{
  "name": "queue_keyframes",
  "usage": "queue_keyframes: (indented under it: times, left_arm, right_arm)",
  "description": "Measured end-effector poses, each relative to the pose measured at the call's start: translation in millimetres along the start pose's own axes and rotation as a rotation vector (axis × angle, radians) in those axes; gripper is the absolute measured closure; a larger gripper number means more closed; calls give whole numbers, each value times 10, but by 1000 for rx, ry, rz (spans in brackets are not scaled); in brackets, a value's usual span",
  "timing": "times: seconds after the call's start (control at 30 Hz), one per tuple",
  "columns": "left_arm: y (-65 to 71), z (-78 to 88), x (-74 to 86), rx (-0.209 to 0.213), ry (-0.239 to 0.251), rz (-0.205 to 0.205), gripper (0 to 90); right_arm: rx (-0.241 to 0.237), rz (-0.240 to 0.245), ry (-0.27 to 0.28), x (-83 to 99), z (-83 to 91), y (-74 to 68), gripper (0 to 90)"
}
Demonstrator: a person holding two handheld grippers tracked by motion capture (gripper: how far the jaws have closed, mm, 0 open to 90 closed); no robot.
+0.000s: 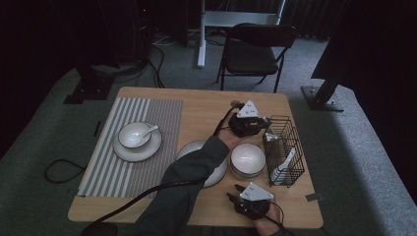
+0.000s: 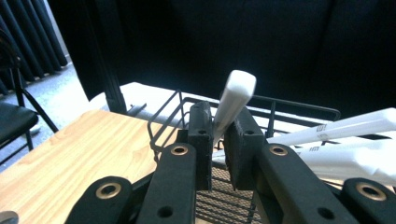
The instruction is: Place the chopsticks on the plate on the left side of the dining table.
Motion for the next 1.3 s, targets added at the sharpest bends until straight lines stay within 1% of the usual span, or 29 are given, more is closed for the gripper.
queue_keyframes:
  times: [0.2, 0.37, 0.6, 0.77, 0.97, 1.13, 1.2, 1.23, 1.27, 1.3]
  left_arm:
    - [1, 58, -40, -9, 20, -7, 833]
    - [3, 138, -94, -14, 46, -15, 834]
    - [-8, 308, -204, -35, 99, -24, 836]
    - [-5, 435, -288, -41, 129, -34, 836]
    - [-9, 633, -413, -45, 173, -44, 836]
    - [-17, 868, -549, -49, 223, -53, 836]
    - [-20, 969, -596, -50, 233, -61, 838]
    - [-20, 969, -596, -50, 233, -61, 839]
    - [-21, 1066, -629, -53, 245, -66, 839]
    - [-23, 1104, -636, -54, 246, -67, 839]
  right_arm:
    - [1, 0, 1, 0, 0, 0, 563]
    - [1, 0, 0, 0, 0, -2, 563]
    - [1, 4, -2, -1, -2, -2, 563]
    - [1, 1, -2, -2, -3, -5, 563]
    - [3, 4, -2, -3, -7, -5, 563]
    - [3, 3, -5, -4, -8, -10, 563]
    - [3, 2, -6, -4, -8, -9, 563]
    - [3, 2, -6, -4, -8, -9, 563]
    - [4, 2, -6, -4, -8, -9, 563]
    - [6, 5, -7, -4, -8, -7, 563]
Point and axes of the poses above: each handheld gripper's, and its own axes: z roughly backward along the jaws, x roughly out of its underside, y roughly to its right, the point moved 1 cm from there along -z, roughly forward along the jaws, and after that the axes turned 6 degrees about x, right-handed, at the moved point
